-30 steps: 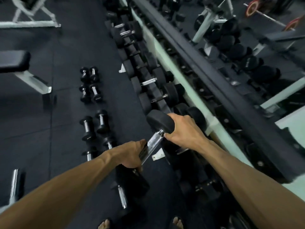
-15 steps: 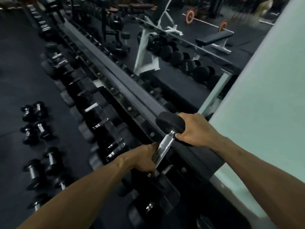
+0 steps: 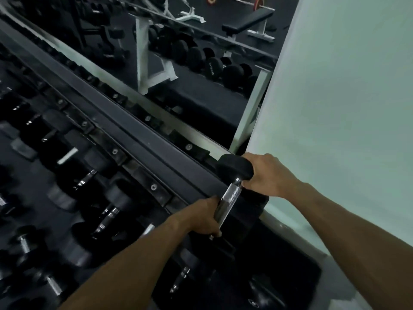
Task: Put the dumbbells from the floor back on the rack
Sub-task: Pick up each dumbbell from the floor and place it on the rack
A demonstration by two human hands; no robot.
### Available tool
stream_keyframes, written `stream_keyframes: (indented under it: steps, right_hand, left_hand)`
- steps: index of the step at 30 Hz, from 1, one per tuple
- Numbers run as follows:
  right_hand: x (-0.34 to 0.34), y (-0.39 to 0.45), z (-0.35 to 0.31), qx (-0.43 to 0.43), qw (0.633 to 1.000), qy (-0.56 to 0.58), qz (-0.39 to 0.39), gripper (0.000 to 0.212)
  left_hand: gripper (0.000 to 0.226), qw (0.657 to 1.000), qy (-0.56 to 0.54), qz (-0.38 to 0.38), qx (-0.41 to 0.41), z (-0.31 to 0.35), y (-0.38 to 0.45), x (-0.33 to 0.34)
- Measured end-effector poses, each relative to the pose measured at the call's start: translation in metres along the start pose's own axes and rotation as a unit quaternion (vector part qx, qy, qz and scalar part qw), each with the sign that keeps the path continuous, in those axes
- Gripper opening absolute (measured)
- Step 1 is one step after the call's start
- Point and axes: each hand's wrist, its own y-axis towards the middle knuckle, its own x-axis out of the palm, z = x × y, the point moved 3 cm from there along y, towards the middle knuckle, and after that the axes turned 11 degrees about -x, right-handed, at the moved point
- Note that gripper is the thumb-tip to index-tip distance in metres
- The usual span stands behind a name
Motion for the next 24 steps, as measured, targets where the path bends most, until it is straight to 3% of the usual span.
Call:
stream_keyframes:
  steps: [6,18,24]
  right_hand:
    - [0.008,0.010,-0.002,-0.002,0.999,-0.027,0.020,0.039]
    - [0.001,0.001,-0.013,-0.002,0.999,-0.046,0.011,0.055]
    - [-0.013,0.017,-0.069,-0.116,0.985,-0.127,0.034,0.071]
  left_hand:
    - [0.078,1.000,0.015,-0.014,0.007,-0.011,0.003,-0.014]
    - [0.059,0.999,-0.010,0.038,0.016,-0.021,-0.026,-0.017]
    - [0.056,0.994,-0.046,0.101,0.021,-0.041,-0.063,-0.038]
